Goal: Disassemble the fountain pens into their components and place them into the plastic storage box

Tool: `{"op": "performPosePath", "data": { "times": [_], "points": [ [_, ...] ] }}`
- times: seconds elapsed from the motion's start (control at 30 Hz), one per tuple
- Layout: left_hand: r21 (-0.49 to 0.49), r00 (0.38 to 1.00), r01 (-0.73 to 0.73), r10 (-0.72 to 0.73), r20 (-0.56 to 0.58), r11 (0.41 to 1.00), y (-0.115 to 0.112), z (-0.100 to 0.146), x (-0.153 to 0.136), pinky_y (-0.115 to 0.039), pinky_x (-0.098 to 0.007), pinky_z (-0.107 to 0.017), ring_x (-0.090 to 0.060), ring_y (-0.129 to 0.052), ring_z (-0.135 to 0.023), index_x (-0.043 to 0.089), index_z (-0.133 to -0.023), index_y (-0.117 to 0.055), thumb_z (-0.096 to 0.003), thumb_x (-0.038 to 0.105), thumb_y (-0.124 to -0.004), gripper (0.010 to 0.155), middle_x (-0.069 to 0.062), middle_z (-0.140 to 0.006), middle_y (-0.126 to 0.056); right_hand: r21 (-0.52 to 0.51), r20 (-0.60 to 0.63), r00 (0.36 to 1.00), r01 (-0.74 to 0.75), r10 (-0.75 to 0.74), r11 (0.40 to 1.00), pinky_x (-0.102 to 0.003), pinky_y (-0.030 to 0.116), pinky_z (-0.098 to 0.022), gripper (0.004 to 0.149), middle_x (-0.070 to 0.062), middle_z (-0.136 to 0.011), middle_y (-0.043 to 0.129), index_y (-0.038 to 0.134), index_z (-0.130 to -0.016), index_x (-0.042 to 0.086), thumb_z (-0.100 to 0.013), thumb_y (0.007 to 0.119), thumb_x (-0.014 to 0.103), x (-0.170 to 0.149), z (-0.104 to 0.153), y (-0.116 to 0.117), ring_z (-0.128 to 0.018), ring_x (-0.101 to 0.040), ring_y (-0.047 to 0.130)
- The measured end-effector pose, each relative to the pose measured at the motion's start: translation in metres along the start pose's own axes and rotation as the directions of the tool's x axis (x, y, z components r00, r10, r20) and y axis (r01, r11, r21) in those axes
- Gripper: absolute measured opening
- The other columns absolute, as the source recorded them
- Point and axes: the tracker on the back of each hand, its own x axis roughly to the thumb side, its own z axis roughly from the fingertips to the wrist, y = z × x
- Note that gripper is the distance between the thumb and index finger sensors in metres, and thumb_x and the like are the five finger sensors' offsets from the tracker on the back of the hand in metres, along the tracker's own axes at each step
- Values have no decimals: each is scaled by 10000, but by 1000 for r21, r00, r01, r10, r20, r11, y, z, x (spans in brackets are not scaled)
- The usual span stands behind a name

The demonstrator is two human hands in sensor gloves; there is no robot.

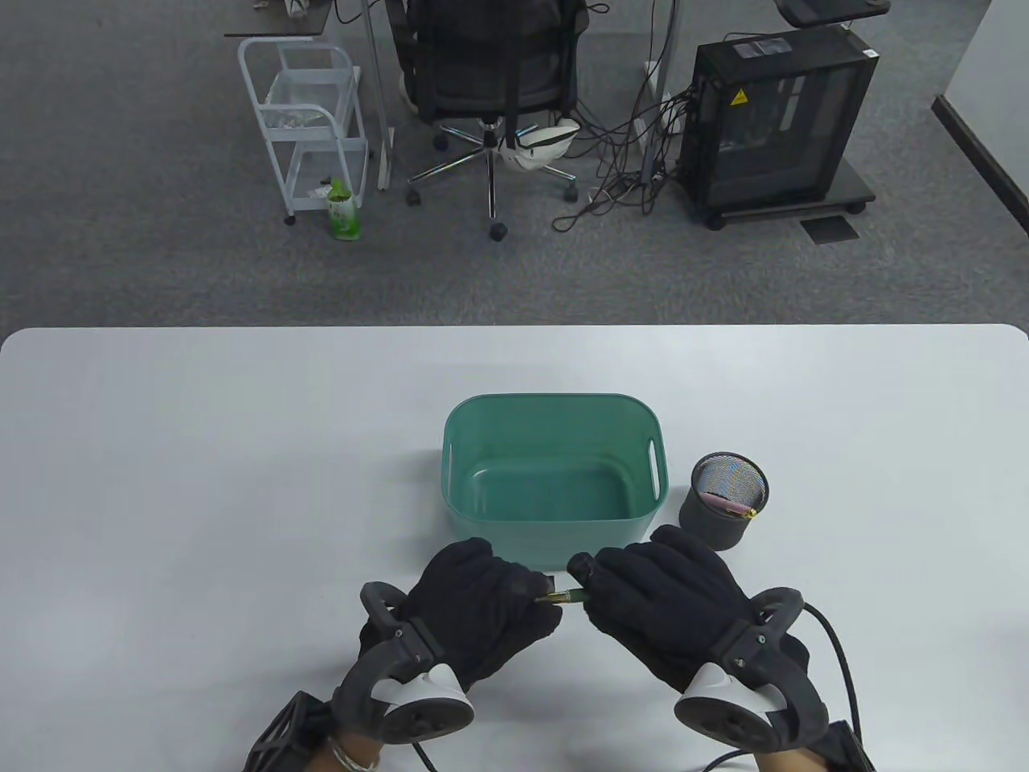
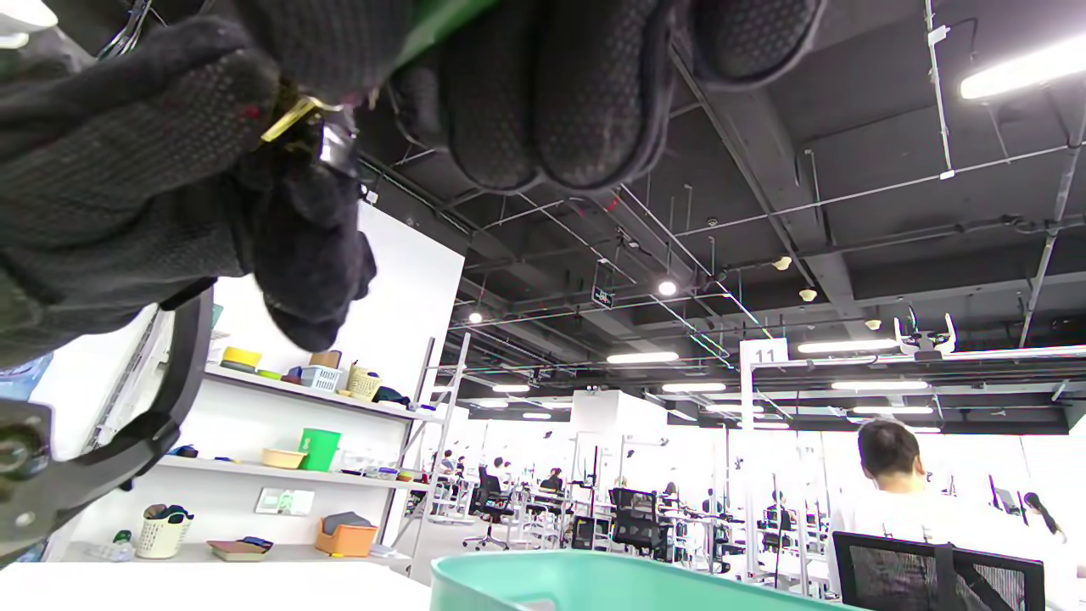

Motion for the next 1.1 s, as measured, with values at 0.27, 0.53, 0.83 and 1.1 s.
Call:
{"op": "performPosePath", "data": {
  "times": [0.27,0.53,0.83,1.1],
  "points": [
    [16,1000,-7,7,-9,1000,0,0,-2,-792,-442,-592,-157,-1060,-419,146,-702,-936,-668,491,-531,533,19,-527,-1071,6,8,1000,1,-1,1000,-458,671,-722,442,96,-859,907,851,-935,336,-537,735,489,2,0,1,-744,-123,918],
    [13,1000,-5,5,-19,1000,1,1,-3,-763,-471,-628,-197,-1051,-520,129,-805,-911,-668,525,-514,578,-15,-634,-1061,8,7,1000,3,-3,1000,-458,671,-721,441,97,-858,907,850,-934,336,-537,733,490,2,0,2,-743,-122,919],
    [1,1000,10,-10,-27,1000,1,2,-4,-634,-526,-768,-253,-912,-853,149,-1072,-664,-628,597,-655,631,-73,-986,-881,5,-9,1000,-4,4,1000,-459,673,-719,445,89,-858,908,848,-937,331,-539,730,491,-1,0,2,-742,-122,920],
    [19,999,35,-35,-17,999,2,1,0,-644,-494,-769,-198,-927,-816,175,-1005,-685,-638,491,-742,488,-22,-948,-890,-11,-12,1000,-4,3,1000,-461,674,-717,449,88,-857,907,845,-940,324,-543,720,492,0,0,2,-738,-125,921]
  ]
}}
